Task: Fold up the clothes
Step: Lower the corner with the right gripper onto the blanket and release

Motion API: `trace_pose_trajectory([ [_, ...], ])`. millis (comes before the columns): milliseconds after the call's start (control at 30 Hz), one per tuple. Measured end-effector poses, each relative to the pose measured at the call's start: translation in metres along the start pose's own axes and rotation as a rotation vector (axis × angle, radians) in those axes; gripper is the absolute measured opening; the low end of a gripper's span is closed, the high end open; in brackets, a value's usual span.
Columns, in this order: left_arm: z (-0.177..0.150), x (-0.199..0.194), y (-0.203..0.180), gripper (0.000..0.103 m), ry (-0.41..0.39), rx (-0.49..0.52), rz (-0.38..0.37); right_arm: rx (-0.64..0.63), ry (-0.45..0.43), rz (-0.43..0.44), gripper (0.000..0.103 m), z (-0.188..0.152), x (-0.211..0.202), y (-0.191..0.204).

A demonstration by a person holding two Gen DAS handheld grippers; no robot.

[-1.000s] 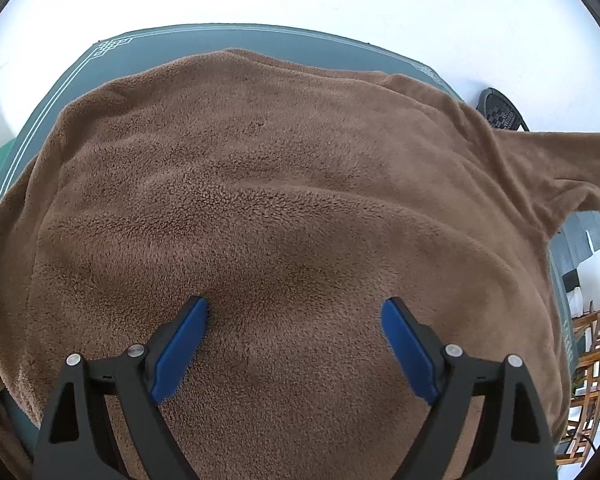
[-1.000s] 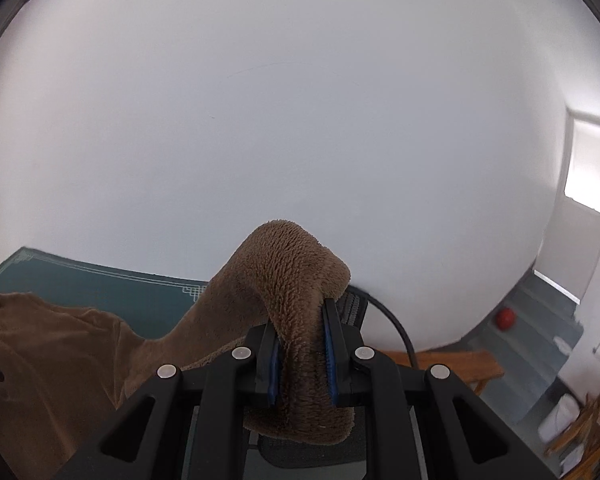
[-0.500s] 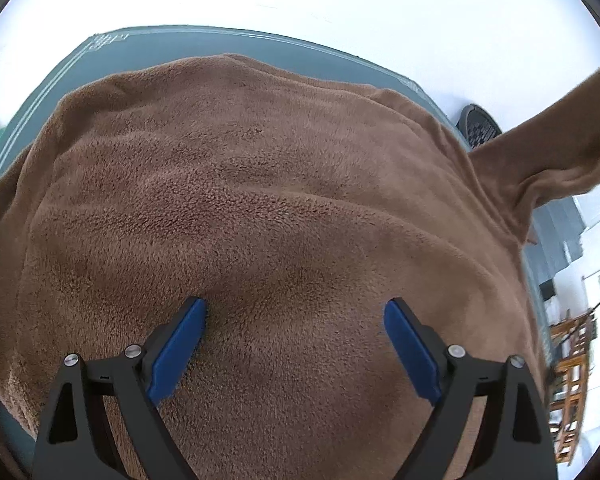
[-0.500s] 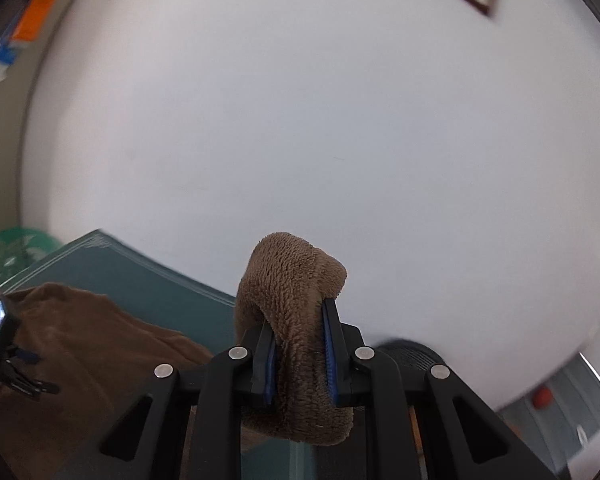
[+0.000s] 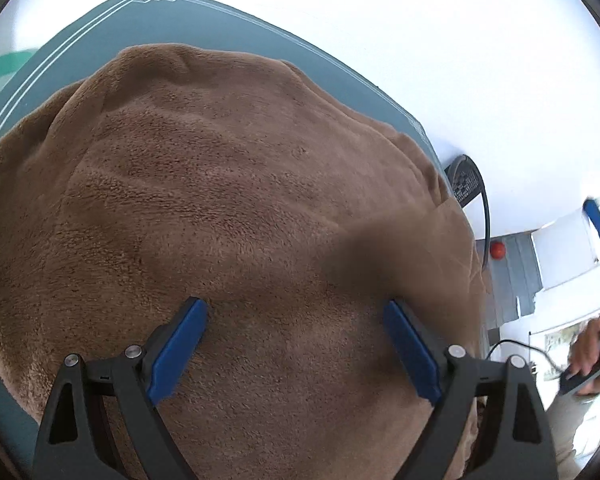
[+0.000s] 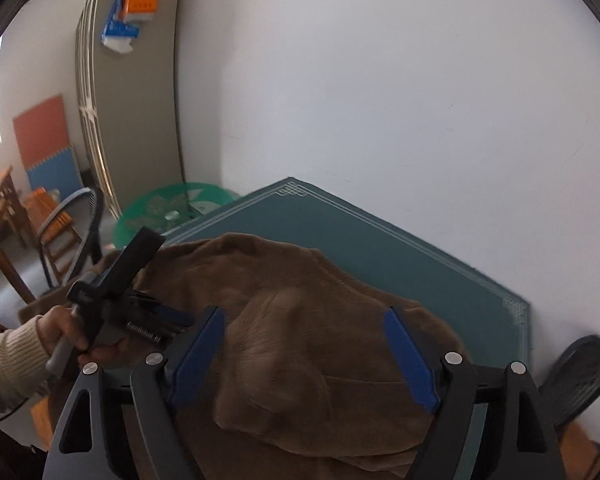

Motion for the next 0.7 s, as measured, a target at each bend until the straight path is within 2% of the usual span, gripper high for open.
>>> trace_pose_trajectory([
  [167,-0.003,-0.005,0.001,0.093,0.007,-0.034,-0.026,0.232,0.012,0.108,0.084,-0.012,0.006,-0.048],
  [400,-0.004,-0.013,-0.015,0.093,0.011,-0.082,-0.123,0.344,0.071,0.020,0.084,-0.061,0.014,-0.083],
  [467,-0.003,-0.015,-0.027,0.093,0.017,-0.072,-0.142,0.333,0.098,-0.040,0.084,-0.077,0.019,-0.090],
  [567,-0.003,-0.019,-0.040,0.093,0.015,-0.053,-0.125,0.283,0.133,-0.150,0.084,-0.085,0.025,-0.096],
  [700,-0.007,-0.026,-0.040,0.093,0.005,-0.057,-0.104,0.194,0.166,-0.199,0.084,-0.079,0.049,-0.080],
])
Point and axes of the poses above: each gripper's, at about its wrist camera, not at the fingertips, and x roughly the way its jaws point, y to its left, z to its top, the point moved 7 cm from there along x, roughly the way its jaws point, and after that the axes turned 8 degrees about x, right-handed, at the moved point
